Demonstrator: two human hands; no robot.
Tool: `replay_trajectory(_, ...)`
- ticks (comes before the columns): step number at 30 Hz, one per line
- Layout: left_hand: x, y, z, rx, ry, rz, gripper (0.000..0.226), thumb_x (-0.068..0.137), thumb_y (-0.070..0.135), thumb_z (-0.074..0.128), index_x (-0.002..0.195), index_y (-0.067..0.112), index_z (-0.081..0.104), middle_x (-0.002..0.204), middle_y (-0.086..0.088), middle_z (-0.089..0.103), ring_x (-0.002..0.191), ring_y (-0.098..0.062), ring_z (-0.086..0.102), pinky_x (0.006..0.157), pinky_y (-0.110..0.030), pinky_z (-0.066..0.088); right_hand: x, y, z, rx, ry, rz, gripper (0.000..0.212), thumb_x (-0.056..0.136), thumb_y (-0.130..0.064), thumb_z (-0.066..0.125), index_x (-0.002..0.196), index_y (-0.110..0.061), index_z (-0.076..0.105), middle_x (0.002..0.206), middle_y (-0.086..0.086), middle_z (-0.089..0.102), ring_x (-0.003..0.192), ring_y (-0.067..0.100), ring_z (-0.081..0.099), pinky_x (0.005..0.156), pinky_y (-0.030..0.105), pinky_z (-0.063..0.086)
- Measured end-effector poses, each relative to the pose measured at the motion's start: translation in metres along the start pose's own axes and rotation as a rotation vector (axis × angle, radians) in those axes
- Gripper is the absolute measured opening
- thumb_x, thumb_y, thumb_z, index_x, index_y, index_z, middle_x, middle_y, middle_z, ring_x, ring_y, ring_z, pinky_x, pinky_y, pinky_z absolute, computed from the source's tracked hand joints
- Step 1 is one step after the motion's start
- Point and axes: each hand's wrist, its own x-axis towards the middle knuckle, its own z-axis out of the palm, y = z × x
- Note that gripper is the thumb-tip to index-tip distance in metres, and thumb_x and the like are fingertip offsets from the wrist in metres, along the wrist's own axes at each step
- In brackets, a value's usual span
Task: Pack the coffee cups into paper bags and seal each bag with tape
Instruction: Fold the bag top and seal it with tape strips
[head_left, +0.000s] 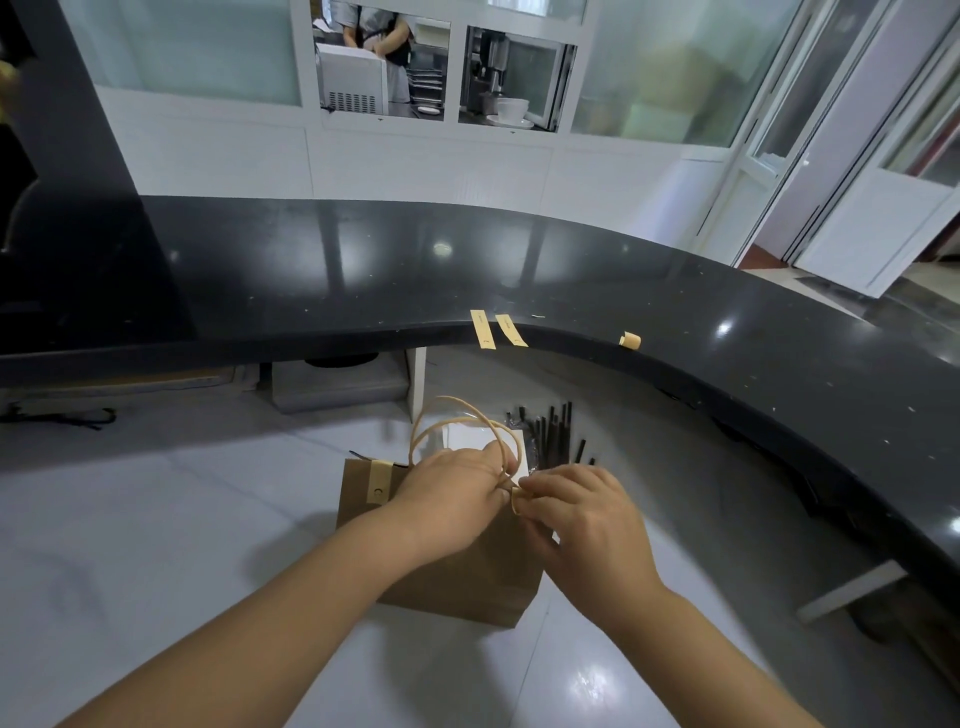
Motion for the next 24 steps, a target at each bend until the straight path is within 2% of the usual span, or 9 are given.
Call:
replay_trajectory(5, 0.0, 0.001, 0.0, 0.003, 0.009, 0.007, 0.028, 0.094, 0.027, 0.046, 0.122, 0.029, 0.047, 0.113, 0.006, 0.063, 0.107, -0.02, 0.054, 0.082, -0.031, 0.042, -0.015, 0.0, 0.016, -0.104, 0.145, -0.073, 0.006, 0.082, -0.014, 0.069, 0.08, -0.016, 0.074, 0.101, -0.003, 0.072, 0.092, 0.02, 0.065, 0.08, 0.027, 0.042)
replay_trajectory(7, -0.001, 0.001, -0.001, -0.002, 0.011, 0.007, 0.028, 0.095, 0.028, 0.046, 0.123, 0.029, 0.047, 0.111, 0.006, 0.063, 0.105, -0.02, 0.054, 0.08, -0.03, 0.04, -0.022, 0.002, 0.022, -0.136, 0.157, -0.079, 0.007, 0.084, -0.012, 0.067, 0.085, -0.014, 0.074, 0.112, 0.001, 0.07, 0.098, 0.023, 0.063, 0.082, 0.028, 0.041)
replay_trajectory(11, -0.002, 0.003, -0.001, 0.0, 0.017, 0.0, 0.028, 0.095, 0.028, 0.046, 0.123, 0.03, 0.047, 0.112, 0.006, 0.063, 0.107, -0.02, 0.054, 0.081, -0.03, 0.041, -0.029, 0.004, 0.022, -0.136, 0.128, -0.048, 0.016, 0.088, -0.026, 0.061, 0.089, -0.02, 0.076, 0.127, 0.004, 0.063, 0.113, 0.024, 0.052, 0.087, 0.032, 0.038)
replay_trajectory(14, -0.003, 0.004, -0.002, -0.004, 0.013, 0.008, 0.028, 0.096, 0.029, 0.045, 0.123, 0.028, 0.047, 0.115, 0.006, 0.063, 0.107, -0.02, 0.054, 0.084, -0.032, 0.043, -0.033, 0.003, 0.02, 0.067, 0.095, 0.032, 0.017, 0.084, -0.035, 0.062, 0.077, -0.025, 0.075, 0.133, 0.001, 0.058, 0.123, 0.023, 0.047, 0.094, 0.031, 0.036)
replay_trajectory(17, -0.004, 0.003, -0.003, -0.038, 0.004, 0.008, 0.024, 0.095, 0.028, 0.046, 0.118, 0.027, 0.049, 0.113, 0.007, 0.063, 0.106, -0.018, 0.054, 0.086, -0.034, 0.045, -0.027, 0.001, 0.016, 0.309, 0.134, 0.288, 0.011, 0.077, -0.033, 0.071, 0.08, -0.022, 0.069, 0.122, -0.006, 0.058, 0.12, 0.004, 0.042, 0.097, 0.016, 0.035)
replay_trajectory(19, -0.004, 0.002, -0.003, -0.053, 0.019, 0.013, 0.02, 0.094, 0.027, 0.047, 0.113, 0.028, 0.051, 0.104, 0.008, 0.063, 0.101, -0.017, 0.054, 0.081, -0.032, 0.045, -0.017, 0.002, 0.016, 0.426, 0.124, 0.474, 0.02, 0.074, -0.023, 0.077, 0.091, -0.025, 0.065, 0.111, -0.016, 0.056, 0.111, -0.011, 0.039, 0.088, 0.005, 0.036)
replay_trajectory(20, -0.004, 0.002, -0.002, -0.056, 0.034, 0.02, 0.017, 0.093, 0.027, 0.047, 0.109, 0.029, 0.051, 0.095, 0.01, 0.062, 0.097, -0.017, 0.054, 0.076, -0.031, 0.043, -0.013, 0.004, 0.017, 0.476, 0.09, 0.522, 0.026, 0.074, -0.018, 0.079, 0.093, -0.029, 0.064, 0.106, -0.02, 0.056, 0.109, -0.011, 0.04, 0.084, 0.004, 0.037)
replay_trajectory(22, -0.005, 0.003, -0.002, -0.055, 0.066, 0.037, 0.011, 0.092, 0.03, 0.05, 0.103, 0.029, 0.052, 0.076, 0.011, 0.053, 0.087, -0.016, 0.054, 0.068, -0.028, 0.036, -0.007, 0.007, 0.017, 0.53, 0.031, 0.522, 0.029, 0.076, -0.016, 0.078, 0.087, -0.038, 0.063, 0.094, -0.024, 0.058, 0.103, -0.006, 0.044, 0.078, 0.007, 0.039)
replay_trajectory(24, -0.007, 0.004, -0.002, -0.056, 0.083, 0.051, 0.01, 0.091, 0.035, 0.053, 0.098, 0.028, 0.054, 0.067, 0.012, 0.046, 0.079, -0.013, 0.049, 0.068, -0.028, 0.033, -0.004, 0.007, 0.017, 0.547, 0.002, 0.513, 0.031, 0.077, -0.02, 0.078, 0.076, -0.045, 0.061, 0.081, -0.023, 0.059, 0.096, -0.001, 0.047, 0.074, 0.01, 0.038)
